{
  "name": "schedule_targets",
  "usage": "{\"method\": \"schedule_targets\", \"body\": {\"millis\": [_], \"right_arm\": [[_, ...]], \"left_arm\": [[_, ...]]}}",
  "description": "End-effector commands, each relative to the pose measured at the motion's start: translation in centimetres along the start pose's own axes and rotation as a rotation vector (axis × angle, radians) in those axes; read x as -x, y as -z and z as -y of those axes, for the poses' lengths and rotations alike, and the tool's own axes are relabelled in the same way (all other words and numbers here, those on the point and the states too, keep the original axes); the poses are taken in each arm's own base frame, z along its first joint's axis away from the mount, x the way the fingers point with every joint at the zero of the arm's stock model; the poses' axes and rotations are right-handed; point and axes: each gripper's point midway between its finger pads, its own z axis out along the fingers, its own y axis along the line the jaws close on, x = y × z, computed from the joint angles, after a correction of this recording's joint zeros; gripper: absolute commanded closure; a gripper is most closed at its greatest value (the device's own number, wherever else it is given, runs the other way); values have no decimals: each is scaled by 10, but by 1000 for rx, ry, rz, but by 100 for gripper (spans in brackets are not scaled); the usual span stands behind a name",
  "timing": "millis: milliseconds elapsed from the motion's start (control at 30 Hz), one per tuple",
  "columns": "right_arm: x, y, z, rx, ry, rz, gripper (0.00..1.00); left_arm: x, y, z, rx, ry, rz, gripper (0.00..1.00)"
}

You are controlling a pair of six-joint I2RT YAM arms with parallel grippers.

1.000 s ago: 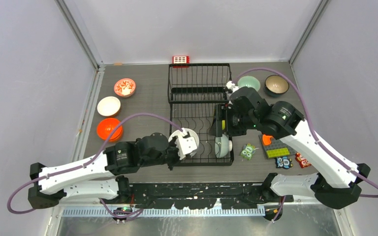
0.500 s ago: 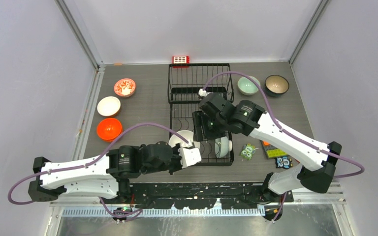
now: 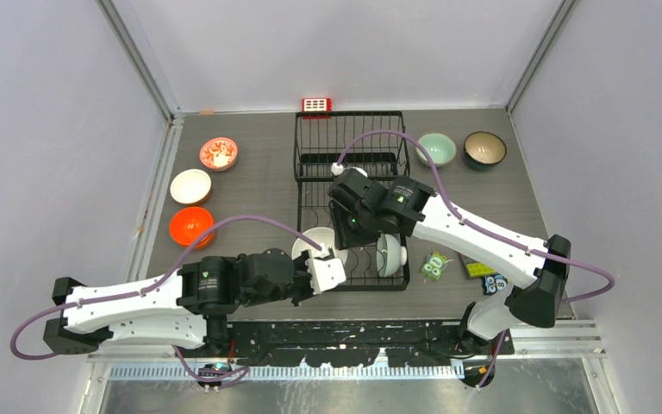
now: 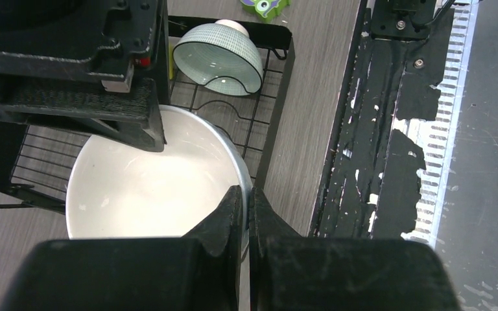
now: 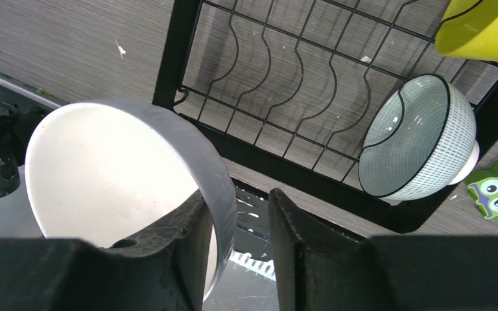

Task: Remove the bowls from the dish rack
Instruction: Place the bowl at the center of the board.

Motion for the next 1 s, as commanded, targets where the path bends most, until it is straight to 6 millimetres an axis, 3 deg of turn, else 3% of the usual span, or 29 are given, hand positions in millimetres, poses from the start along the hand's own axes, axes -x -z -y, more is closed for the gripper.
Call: {"method": "schedule_targets", "body": {"millis": [0, 233, 267, 300, 400, 467, 500, 533, 667, 800, 967], "right_arm": [[6, 0, -9, 10, 36, 36, 62], [3, 1, -12, -7, 73, 43, 98], [4, 3, -12, -9, 73, 51, 99], [5, 6, -11, -12, 71, 59, 99], [12, 18, -7, -17, 64, 99, 99], [16, 28, -3, -24, 62, 124, 99], [16, 33, -1, -26, 66, 132, 99], [17, 38, 2, -33, 69, 140, 99], [18, 62, 21, -75, 82, 186, 99], [18, 95, 52, -158, 99, 244, 99], [23, 130, 118, -361, 89, 298, 99]], "left_arm": [[25, 8, -9, 37, 11, 98, 100], [24, 10, -12, 62, 41, 109, 100], [24, 11, -14, 71, 50, 113, 100], [25, 12, -15, 77, 60, 118, 91], [29, 16, -20, 105, 98, 132, 41], [33, 20, -23, 120, 127, 151, 23], [35, 23, -25, 129, 144, 163, 6], [38, 27, -27, 139, 155, 177, 1], [51, 44, -33, 154, 249, 259, 0], [62, 68, -40, 163, 303, 370, 0], [41, 80, -51, 234, 336, 377, 0]]}}
